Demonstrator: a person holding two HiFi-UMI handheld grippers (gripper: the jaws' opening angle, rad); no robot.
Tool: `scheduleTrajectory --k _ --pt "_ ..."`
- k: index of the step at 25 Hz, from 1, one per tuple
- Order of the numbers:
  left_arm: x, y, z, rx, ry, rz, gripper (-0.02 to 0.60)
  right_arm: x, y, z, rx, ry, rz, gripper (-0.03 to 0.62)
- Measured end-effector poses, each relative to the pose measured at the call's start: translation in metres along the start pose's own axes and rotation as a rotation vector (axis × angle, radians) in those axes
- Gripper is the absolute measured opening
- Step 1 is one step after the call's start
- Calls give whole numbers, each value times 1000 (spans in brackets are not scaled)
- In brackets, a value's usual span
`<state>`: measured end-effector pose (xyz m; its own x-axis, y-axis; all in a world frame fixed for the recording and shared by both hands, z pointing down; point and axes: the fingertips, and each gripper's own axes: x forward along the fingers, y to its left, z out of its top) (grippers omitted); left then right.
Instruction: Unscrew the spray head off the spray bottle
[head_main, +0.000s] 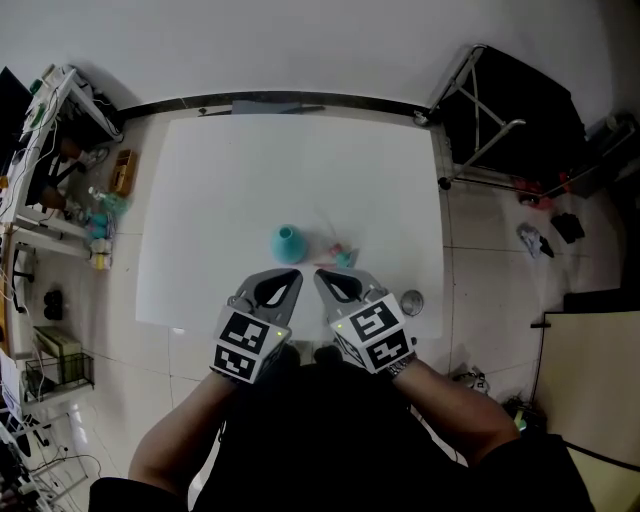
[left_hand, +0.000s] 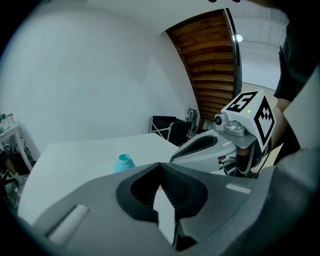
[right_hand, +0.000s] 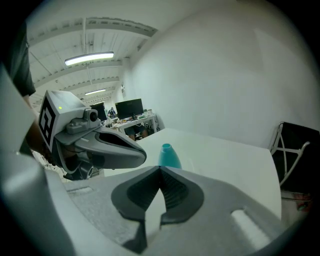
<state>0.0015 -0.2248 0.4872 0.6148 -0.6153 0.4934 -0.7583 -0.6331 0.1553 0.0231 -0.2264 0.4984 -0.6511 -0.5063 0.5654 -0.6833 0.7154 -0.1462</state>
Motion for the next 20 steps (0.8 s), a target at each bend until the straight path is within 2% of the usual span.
scheduleTrajectory --k 20 --pt "5 -4 -3 3 9 -5 15 1 -3 -6 2 10 -12 -9"
